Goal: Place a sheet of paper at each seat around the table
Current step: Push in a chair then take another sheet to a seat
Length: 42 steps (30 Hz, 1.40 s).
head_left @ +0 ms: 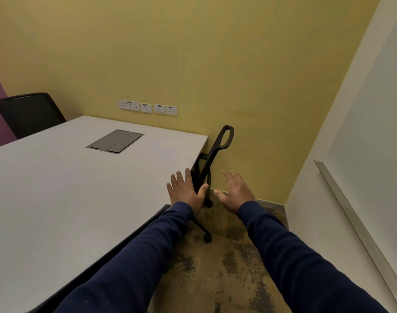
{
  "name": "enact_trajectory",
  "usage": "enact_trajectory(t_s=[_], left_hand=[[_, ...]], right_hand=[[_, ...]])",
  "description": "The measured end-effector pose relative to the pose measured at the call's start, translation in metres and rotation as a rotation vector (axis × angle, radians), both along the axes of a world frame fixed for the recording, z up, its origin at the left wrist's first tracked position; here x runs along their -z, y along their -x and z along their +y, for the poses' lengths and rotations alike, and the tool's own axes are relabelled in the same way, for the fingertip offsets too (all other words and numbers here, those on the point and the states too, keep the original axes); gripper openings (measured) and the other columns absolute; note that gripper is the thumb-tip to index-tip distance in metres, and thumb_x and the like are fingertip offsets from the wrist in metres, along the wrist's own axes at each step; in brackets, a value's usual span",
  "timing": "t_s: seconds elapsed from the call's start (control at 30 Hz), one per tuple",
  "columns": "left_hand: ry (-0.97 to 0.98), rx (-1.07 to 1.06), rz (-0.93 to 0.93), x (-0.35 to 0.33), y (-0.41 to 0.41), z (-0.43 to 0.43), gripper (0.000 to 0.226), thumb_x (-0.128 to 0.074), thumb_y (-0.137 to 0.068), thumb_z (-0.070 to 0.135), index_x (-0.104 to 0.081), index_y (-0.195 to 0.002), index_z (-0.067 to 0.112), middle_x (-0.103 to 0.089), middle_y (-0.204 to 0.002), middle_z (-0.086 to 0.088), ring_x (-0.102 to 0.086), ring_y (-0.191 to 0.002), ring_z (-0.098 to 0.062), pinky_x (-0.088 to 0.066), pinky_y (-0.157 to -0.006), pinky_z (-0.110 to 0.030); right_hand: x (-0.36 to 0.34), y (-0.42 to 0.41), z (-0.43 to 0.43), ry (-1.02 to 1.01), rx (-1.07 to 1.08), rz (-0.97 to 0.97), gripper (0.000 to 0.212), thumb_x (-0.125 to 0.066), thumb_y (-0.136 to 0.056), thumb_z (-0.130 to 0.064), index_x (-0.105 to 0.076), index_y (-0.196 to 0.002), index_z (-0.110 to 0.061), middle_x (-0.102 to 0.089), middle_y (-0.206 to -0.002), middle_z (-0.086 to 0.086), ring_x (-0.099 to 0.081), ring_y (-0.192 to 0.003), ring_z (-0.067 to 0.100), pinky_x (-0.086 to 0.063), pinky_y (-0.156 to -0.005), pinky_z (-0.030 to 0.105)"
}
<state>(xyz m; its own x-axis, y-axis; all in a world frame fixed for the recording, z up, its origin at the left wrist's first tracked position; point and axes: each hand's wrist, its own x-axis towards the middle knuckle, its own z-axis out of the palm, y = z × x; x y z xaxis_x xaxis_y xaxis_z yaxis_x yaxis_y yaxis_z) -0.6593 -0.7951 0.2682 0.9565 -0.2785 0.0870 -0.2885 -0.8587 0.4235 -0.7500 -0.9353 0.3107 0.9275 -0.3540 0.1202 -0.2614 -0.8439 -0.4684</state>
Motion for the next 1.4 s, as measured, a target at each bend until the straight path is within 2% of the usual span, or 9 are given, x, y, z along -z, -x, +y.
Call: enact_trajectory(t_s=[0.2, 0.4, 0.7, 0.87, 1.0, 1.13, 1.4], left_hand=[[0.021, -0.002, -0.028, -0.006, 0.095, 0.066, 0.089, -0.032, -0.093, 0.069, 0.004, -0.158, 0.020, 0.002, -0.166, -0.013, 0.005, -0.153, -0.033, -0.002, -0.123, -0.051], [-0.020, -0.015, -0.086, -0.004, 0.193, 0.149, 0.088, -0.033, -0.092, 0.070, -0.005, -0.158, 0.020, -0.012, -0.164, -0.013, -0.006, -0.151, -0.034, -0.010, -0.121, -0.052], [-0.035, -0.092, -0.078, -0.021, 0.251, 0.269, 0.087, -0.033, -0.093, 0.069, -0.002, -0.158, 0.020, -0.010, -0.165, -0.012, -0.004, -0.152, -0.032, -0.008, -0.122, -0.050], [0.003, -0.129, -0.044, -0.017, 0.261, 0.330, 0.087, -0.033, -0.093, 0.068, -0.001, -0.159, 0.021, -0.009, -0.165, -0.011, -0.003, -0.152, -0.031, -0.006, -0.123, -0.048], [0.017, -0.177, -0.025, -0.009, 0.259, 0.400, 0.086, -0.033, -0.094, 0.068, 0.000, -0.159, 0.022, -0.008, -0.166, -0.011, -0.003, -0.153, -0.030, -0.006, -0.123, -0.048], [0.015, -0.237, -0.014, -0.002, 0.246, 0.490, 0.086, -0.031, -0.094, 0.069, 0.001, -0.159, 0.022, -0.009, -0.166, -0.010, -0.003, -0.153, -0.030, -0.005, -0.123, -0.048], [0.025, -0.316, -0.019, 0.006, 0.194, 0.688, 0.086, -0.030, -0.093, 0.070, 0.000, -0.159, 0.023, -0.011, -0.165, -0.008, -0.006, -0.153, -0.029, -0.008, -0.123, -0.047]], right_hand=[[0.004, 0.092, 0.062, 0.016, -0.011, -0.034, 0.075, -0.063, -0.091, -0.044, -0.028, -0.154, -0.024, -0.026, -0.161, 0.010, -0.032, -0.146, 0.028, -0.037, -0.115, 0.044], [0.015, 0.184, 0.130, -0.017, -0.024, -0.039, 0.076, -0.063, -0.091, -0.046, -0.029, -0.154, -0.021, -0.029, -0.160, 0.011, -0.032, -0.146, 0.028, -0.037, -0.115, 0.043], [-0.002, 0.238, 0.229, -0.066, -0.099, -0.096, 0.077, -0.063, -0.089, -0.047, -0.030, -0.154, -0.022, -0.031, -0.159, 0.008, -0.035, -0.144, 0.027, -0.037, -0.115, 0.044], [-0.005, 0.241, 0.290, -0.080, -0.142, -0.124, 0.075, -0.063, -0.092, -0.043, -0.030, -0.155, -0.019, -0.031, -0.158, 0.007, -0.035, -0.144, 0.023, -0.034, -0.115, 0.036], [-0.003, 0.229, 0.357, -0.081, -0.182, -0.108, 0.075, -0.063, -0.092, -0.044, -0.029, -0.155, -0.022, -0.029, -0.159, 0.005, -0.035, -0.145, 0.023, -0.037, -0.115, 0.040], [-0.001, 0.198, 0.440, -0.093, -0.233, -0.097, 0.075, -0.063, -0.092, -0.044, -0.028, -0.155, -0.022, -0.031, -0.158, 0.004, -0.039, -0.141, 0.023, -0.040, -0.112, 0.041], [0.020, 0.139, 0.628, -0.140, -0.275, -0.062, 0.074, -0.060, -0.092, -0.046, -0.026, -0.155, -0.025, -0.027, -0.160, 0.003, -0.037, -0.142, 0.022, -0.040, -0.111, 0.042]])
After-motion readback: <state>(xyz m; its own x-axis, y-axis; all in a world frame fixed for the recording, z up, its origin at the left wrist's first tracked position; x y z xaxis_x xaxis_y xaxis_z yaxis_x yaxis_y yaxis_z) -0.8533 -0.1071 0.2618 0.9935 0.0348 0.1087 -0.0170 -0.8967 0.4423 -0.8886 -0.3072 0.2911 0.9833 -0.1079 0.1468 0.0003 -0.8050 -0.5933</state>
